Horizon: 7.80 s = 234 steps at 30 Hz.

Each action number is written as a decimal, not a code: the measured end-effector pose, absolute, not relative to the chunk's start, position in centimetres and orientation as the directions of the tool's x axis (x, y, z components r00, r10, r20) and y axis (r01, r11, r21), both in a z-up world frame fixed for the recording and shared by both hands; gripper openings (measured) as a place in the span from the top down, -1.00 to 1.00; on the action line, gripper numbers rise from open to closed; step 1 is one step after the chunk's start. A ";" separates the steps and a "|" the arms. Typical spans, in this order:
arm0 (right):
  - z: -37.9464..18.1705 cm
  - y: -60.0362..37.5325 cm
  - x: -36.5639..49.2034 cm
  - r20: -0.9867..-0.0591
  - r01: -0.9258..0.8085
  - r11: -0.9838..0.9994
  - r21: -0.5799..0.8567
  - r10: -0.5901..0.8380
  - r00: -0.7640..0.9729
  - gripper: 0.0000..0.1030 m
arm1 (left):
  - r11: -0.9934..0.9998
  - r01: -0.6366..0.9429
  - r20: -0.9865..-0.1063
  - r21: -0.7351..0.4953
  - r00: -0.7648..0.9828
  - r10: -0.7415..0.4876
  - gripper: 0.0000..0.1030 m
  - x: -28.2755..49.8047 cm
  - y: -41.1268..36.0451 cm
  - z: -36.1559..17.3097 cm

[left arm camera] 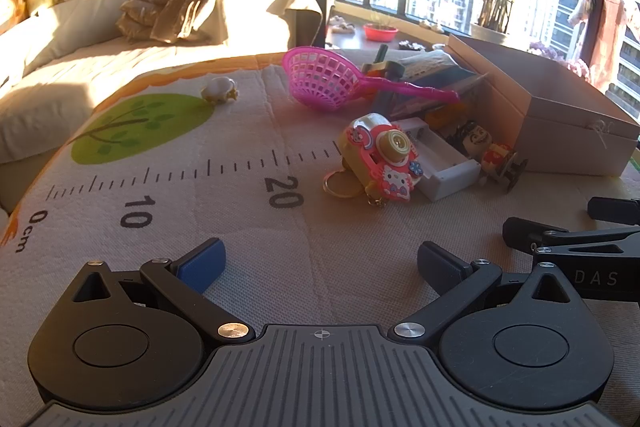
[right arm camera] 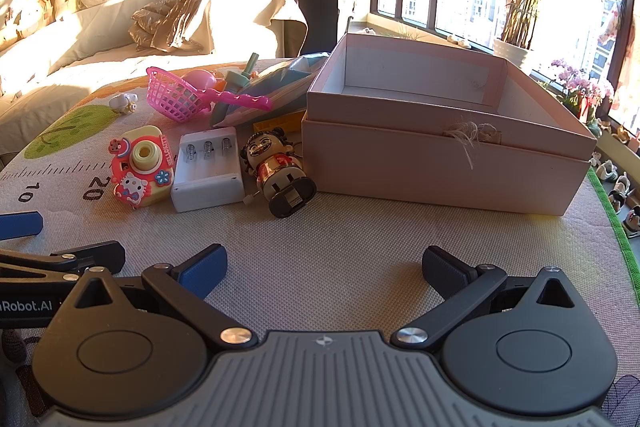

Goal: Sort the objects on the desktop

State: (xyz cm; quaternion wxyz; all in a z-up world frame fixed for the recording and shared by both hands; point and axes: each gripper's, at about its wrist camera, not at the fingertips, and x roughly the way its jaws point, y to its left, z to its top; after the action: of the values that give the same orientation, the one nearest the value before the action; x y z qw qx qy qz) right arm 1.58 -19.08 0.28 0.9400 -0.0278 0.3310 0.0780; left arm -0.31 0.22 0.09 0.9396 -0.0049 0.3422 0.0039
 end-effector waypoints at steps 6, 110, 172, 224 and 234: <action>0.3 -19.1 1.6 -0.627 -0.165 0.986 -0.001 0.128 0.769 -1.00 | 1.000 -0.011 -0.643 -0.007 0.766 0.004 -1.00 -0.3 0.2 0.1; 6.3 -24.4 1.5 -0.487 -0.069 0.977 0.201 0.160 0.859 -0.82 | 0.834 0.548 -0.633 0.062 0.668 -0.392 -1.00 -2.6 -0.6 2.2; 2.0 -13.4 -2.1 -0.650 -0.541 0.840 -0.041 0.389 0.652 -0.50 | 0.930 0.366 -0.669 -0.017 0.687 -0.283 -1.00 -4.6 5.1 3.1; 11.9 -12.6 16.8 -0.635 -0.404 0.897 0.180 0.420 0.648 0.15 | 0.998 0.047 -0.527 0.044 0.850 -0.017 -0.86 9.2 10.3 3.8; 5.9 0.8 29.0 -0.802 -0.315 0.949 0.032 0.212 0.559 0.17 | 0.983 0.149 -0.541 -0.110 0.821 -0.185 -0.96 7.2 13.7 2.8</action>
State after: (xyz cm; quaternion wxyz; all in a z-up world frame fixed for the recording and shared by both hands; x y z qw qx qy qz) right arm 29.01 0.75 5.88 0.8809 -0.0577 0.4453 0.1496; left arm 7.22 13.66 2.78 0.9536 -0.0313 0.2864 -0.0876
